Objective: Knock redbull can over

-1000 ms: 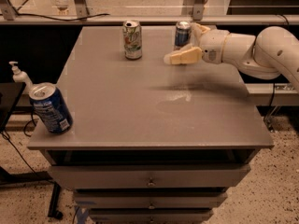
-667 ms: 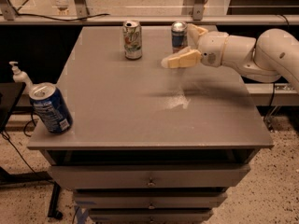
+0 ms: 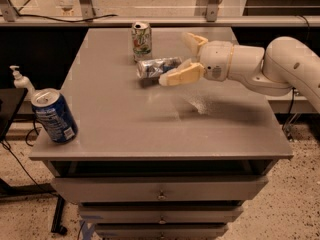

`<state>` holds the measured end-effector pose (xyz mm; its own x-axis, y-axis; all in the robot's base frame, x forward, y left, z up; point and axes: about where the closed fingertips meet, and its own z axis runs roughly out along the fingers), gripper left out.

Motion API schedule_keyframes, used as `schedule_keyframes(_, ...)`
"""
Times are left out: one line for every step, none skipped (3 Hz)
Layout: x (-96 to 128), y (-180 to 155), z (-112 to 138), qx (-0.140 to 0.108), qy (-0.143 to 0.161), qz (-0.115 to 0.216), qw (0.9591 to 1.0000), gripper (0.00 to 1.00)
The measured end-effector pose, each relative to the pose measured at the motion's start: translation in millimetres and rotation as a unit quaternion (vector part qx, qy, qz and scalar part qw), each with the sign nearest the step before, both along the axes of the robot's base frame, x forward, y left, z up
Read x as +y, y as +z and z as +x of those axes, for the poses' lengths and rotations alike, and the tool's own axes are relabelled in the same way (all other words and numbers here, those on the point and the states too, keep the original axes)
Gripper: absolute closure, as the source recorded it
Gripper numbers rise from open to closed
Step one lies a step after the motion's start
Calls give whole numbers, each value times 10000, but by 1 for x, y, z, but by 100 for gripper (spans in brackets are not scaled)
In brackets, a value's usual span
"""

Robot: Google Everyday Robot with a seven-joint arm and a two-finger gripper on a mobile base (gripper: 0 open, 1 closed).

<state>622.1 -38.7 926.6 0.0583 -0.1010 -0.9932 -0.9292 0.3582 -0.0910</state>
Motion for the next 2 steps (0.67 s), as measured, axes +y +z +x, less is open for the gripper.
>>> schedule_keyframes(5, -2, -10, 6, 58, -72, 10000, 0)
schedule_keyframes(-10, -8, -12, 54, -167, -195, 9997, 0)
